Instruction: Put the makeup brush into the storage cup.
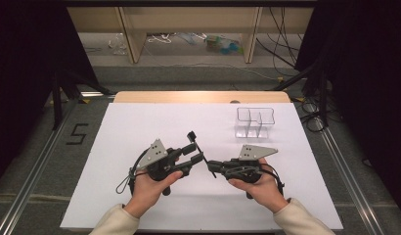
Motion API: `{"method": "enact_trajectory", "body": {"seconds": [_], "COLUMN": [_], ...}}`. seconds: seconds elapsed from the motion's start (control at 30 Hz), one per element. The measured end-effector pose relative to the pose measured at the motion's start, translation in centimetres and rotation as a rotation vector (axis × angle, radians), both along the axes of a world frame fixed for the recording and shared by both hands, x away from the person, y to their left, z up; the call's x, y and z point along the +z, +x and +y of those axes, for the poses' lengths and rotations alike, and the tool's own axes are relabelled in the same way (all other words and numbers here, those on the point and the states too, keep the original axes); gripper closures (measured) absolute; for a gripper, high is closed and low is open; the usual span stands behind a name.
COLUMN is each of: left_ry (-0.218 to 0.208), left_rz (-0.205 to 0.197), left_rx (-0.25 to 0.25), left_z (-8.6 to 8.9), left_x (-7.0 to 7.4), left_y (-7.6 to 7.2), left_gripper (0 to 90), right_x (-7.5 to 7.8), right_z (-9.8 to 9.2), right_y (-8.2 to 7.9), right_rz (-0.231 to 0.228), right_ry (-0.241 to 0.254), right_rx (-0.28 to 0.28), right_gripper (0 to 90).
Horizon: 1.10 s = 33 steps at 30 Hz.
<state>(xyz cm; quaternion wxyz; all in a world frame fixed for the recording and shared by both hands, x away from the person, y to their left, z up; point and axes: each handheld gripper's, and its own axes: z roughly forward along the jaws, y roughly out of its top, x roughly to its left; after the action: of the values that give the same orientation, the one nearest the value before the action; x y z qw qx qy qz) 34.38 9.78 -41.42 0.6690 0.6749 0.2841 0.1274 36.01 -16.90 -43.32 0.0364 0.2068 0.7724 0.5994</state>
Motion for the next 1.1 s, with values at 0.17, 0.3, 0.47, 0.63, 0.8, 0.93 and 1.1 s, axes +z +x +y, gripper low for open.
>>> {"method": "enact_trajectory", "body": {"seconds": [0.17,0.3,0.47,0.63,0.8,0.93,1.1], "left_ry": [-0.02,-0.022,-0.014,0.03,0.028,0.032,0.043], "left_rz": [-0.006,-0.016,-0.016,-0.058,-0.06,-0.059,-0.059], "left_rx": [-0.01,-0.009,-0.03,-0.037,-0.021,-0.027,-0.029], "left_z": [-0.3,-0.4,-0.9,-1.1,-0.6,-0.5,-0.9], "left_x": [0.1,0.2,0.3,0.7,1.0,0.8,0.6], "left_y": [0.0,0.0,-0.3,-0.6,-0.6,-0.6,-0.7], "left_gripper": [68.7,76.8,82.6,85.3,85.3,85.3,85.3], "right_x": [0.1,0.1,0.0,0.0,-0.1,0.0,0.3], "right_z": [0.2,0.4,0.8,1.4,1.3,1.4,1.7], "right_y": [-0.2,-0.4,-0.5,-0.6,-0.4,-0.3,-0.3], "right_rz": [-0.002,0.013,-0.01,-0.041,-0.052,-0.079,-0.066], "right_ry": [-0.028,-0.029,-0.052,-0.116,-0.116,-0.091,-0.071], "right_rx": [0.009,0.018,0.012,-0.005,-0.003,-0.001,-0.009], "right_gripper": [85.9,85.9,85.8,71.3,53.5,52.4,58.7]}}
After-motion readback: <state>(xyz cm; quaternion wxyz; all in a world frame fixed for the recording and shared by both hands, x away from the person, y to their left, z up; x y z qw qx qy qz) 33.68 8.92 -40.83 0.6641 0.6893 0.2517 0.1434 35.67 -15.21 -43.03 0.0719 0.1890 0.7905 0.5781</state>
